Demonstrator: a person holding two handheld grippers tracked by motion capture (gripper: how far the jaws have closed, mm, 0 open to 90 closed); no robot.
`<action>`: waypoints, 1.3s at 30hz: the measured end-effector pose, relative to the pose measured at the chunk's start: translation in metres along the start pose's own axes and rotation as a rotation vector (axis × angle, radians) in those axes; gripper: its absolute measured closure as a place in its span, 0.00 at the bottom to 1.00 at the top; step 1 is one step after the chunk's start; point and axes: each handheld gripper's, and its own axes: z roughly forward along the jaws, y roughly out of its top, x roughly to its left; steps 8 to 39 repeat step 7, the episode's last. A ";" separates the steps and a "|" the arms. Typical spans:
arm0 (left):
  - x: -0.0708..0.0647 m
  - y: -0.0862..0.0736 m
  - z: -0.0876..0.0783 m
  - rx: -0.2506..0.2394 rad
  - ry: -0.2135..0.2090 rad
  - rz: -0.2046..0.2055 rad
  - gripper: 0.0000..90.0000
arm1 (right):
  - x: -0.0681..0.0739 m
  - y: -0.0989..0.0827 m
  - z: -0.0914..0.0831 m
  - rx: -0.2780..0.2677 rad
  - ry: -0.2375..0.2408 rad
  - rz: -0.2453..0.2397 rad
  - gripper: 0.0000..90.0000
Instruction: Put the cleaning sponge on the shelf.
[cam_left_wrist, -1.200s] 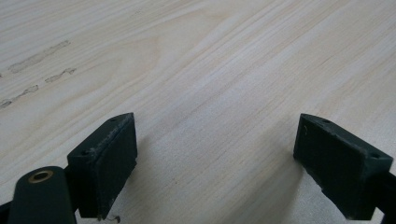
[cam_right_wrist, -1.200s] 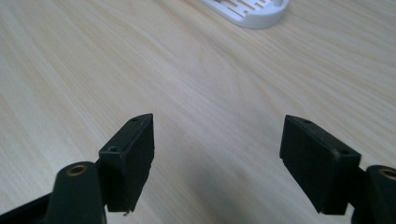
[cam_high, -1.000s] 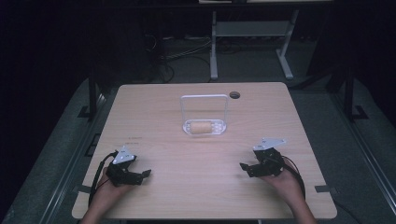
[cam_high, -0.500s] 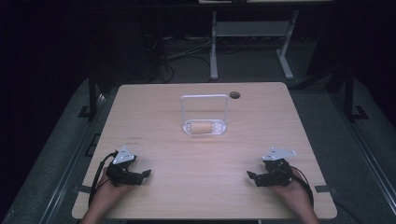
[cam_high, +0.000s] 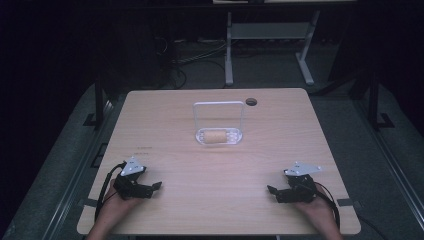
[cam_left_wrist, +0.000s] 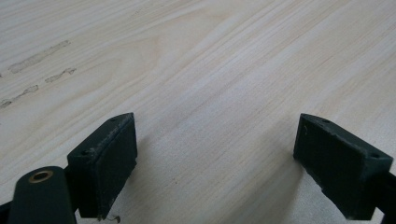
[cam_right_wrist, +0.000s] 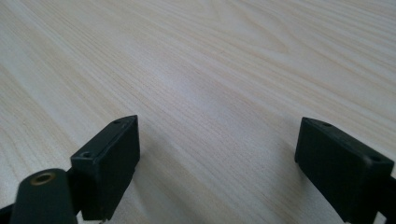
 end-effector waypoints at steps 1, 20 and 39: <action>0.000 0.000 0.000 -0.002 0.001 0.000 0.14 | 0.000 0.000 0.000 0.000 0.000 0.000 0.15; 0.000 0.000 0.000 0.000 0.000 0.000 0.14 | 0.000 0.000 0.000 0.000 0.000 0.002 0.14; 0.000 0.000 0.000 0.000 0.000 0.000 0.14 | 0.000 0.000 0.000 0.000 0.000 0.002 0.14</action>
